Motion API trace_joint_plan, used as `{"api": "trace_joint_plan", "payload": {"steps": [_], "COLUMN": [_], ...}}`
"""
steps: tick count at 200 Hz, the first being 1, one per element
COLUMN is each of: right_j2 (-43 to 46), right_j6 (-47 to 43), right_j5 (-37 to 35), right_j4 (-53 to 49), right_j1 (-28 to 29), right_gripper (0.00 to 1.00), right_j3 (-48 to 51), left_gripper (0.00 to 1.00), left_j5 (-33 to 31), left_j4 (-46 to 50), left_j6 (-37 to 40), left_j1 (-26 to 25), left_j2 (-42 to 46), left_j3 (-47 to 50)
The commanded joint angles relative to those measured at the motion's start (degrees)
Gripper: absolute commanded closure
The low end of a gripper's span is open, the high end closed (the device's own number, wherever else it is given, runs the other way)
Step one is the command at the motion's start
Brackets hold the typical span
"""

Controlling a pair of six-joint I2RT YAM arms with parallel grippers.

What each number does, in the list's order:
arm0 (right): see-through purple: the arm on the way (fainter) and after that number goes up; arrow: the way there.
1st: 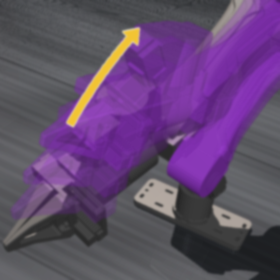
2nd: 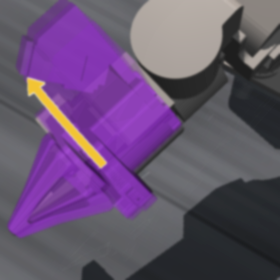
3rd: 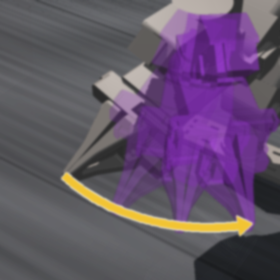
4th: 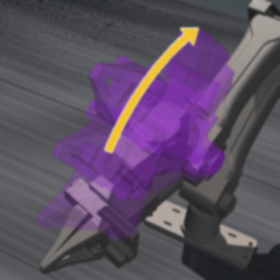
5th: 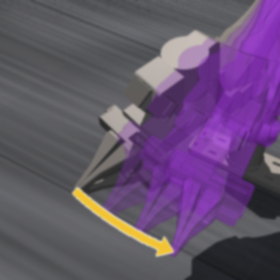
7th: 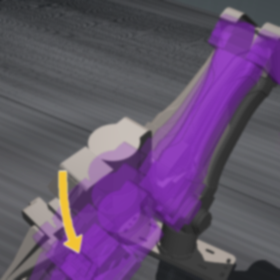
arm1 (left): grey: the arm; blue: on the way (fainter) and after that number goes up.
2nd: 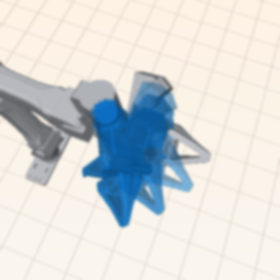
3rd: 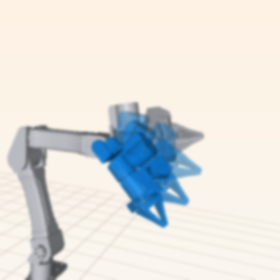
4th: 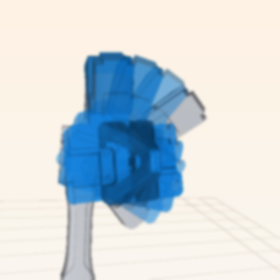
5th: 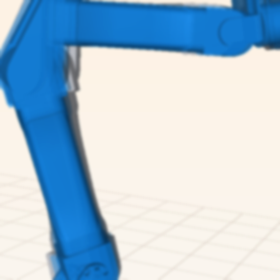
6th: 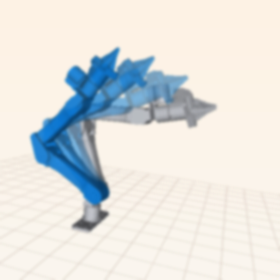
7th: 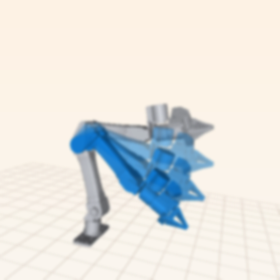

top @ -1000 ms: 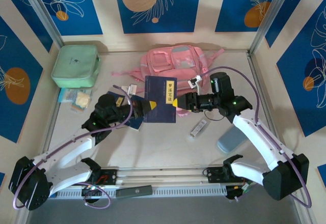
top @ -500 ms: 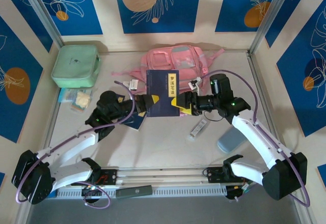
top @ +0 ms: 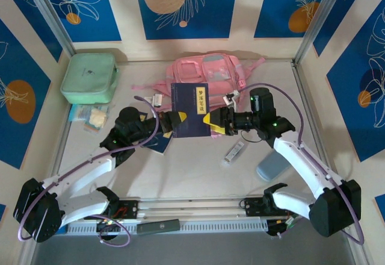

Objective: Pack the student bag
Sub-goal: Pick up the book from the bottom-center of the table.

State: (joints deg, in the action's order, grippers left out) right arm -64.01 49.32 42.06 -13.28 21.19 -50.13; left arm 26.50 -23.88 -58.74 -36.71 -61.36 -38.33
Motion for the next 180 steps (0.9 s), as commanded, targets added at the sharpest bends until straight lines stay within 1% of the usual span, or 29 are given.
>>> {"api": "trace_joint_plan", "payload": {"steps": [1,23,37,46,61,76,88,112,123,134,156,180], "right_j2": [-2.46,-5.59,-5.58,-4.68,-2.6,-0.79,-0.48,-1.16,-1.51,-2.18,-3.55,-3.56], "right_j6": [-0.32,-0.2,1.22,2.86,5.23,5.46,5.22,4.6,4.05,3.61,3.24,2.96], "right_j5": [0.34,2.21,3.54,4.52,5.56,4.95,4.83,5.2,4.89,5.17,4.87,4.15], "right_j4": [0.32,1.86,4.49,6.85,9.72,9.95,9.55,8.99,8.76,8.45,8.26,8.38], "right_j1": [0.43,3.16,3.43,2.72,0.62,-0.76,-0.82,-0.36,0.1,0.56,1.47,1.6], "right_gripper": [0.18,0.18,0.24,0.28,0.38,0.54,0.63,0.77,0.78,0.75,0.74,0.82], "right_j3": [0.42,-2.04,-1.97,-1.09,0.9,2.49,3.02,2.32,1.82,1.36,1.08,1.04], "left_gripper": [1.0,1.0,1.0,1.0,1.0,1.0,1.0,1.0,1.0,1.0,1.0,1.0], "left_j5": [-0.46,-0.45,-0.28,-1.01,-2.53,-4.69,-5.52,-5.27,-4.38,-3.54,-3.57,-3.77], "left_j4": [-6.0,-9.44,-10.42,-8.64,-2.65,2.75,3.3,2.8,1.09,-0.13,-0.59,-0.17], "left_j6": [-2.13,-3.64,-3.67,-2.82,0.14,2.5,3.11,2.74,1.91,1.2,0.8,1.21], "left_j1": [-1.45,-2.92,-2.95,-3.01,-3.0,-3.0,-2.96,-3.02,-3.02,-3.0,-3.15,-3.24], "left_j2": [0.2,-1.92,-2.55,-2.43,-1.49,-0.4,-0.07,-0.91,-1.56,-2.07,-2.19,-2.27], "left_j3": [-2.24,-2.71,-2.63,-2.7,-3.23,-3.38,-2.99,-3.07,-2.98,-3.05,-3.16,-3.41]}}
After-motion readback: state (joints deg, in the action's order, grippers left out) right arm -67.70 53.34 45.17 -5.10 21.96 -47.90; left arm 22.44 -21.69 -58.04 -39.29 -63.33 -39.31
